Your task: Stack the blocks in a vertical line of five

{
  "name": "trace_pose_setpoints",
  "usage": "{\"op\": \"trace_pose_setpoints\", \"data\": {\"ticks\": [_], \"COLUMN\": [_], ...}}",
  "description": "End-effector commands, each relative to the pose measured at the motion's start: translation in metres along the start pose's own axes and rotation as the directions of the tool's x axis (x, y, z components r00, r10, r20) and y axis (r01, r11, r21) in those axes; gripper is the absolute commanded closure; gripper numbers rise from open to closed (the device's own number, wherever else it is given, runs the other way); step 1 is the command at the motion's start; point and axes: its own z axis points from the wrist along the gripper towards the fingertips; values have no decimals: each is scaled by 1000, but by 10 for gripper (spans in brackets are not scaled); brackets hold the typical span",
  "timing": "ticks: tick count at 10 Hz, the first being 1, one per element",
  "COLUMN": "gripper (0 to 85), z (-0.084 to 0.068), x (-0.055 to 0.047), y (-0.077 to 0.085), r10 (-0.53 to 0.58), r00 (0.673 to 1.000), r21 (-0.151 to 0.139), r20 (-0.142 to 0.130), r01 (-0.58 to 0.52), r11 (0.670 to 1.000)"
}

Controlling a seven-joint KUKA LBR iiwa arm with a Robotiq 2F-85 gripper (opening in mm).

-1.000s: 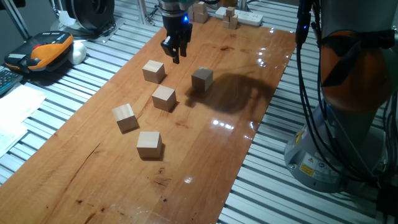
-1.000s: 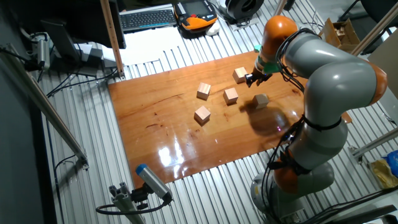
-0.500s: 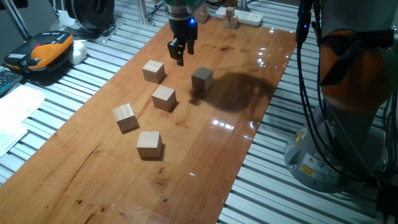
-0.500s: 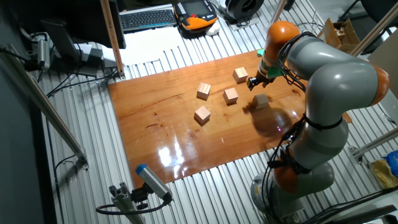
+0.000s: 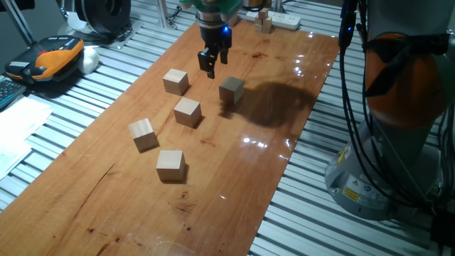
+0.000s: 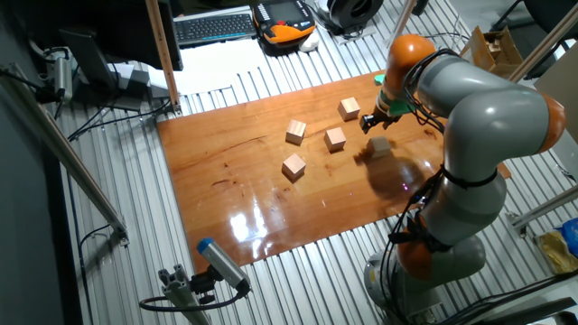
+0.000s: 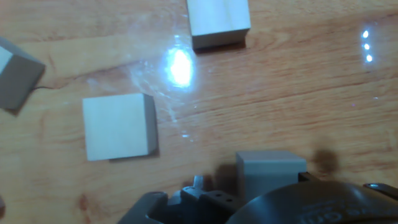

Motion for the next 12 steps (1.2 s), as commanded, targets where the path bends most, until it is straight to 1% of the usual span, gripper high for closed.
{"op": "trace_pose_setpoints", "data": {"ticks": [1, 2, 3, 5, 6, 7, 8, 9, 12], "gripper": [170, 170, 170, 170, 170, 0, 0, 0, 0], "z": [4, 8, 11, 15, 16, 16, 18, 20, 26], "x": [3, 5, 7, 10, 11, 11, 11, 12, 15], "y": [-3, -5, -7, -10, -10, -10, -11, -11, -14], "r10": [6, 7, 7, 0, -1, 0, 4, 15, 23], "r00": [1000, 1000, 1000, 1000, 1000, 1000, 1000, 1000, 1000], "r21": [9, 9, 9, 7, 9, 9, 19, 26, 24], "r20": [-3, 6, 8, 7, -2, -11, -16, -15, -12], "r01": [-6, -7, -7, 0, 1, 0, -4, -15, -22], "r11": [1000, 1000, 1000, 1000, 1000, 1000, 1000, 1000, 999]}}
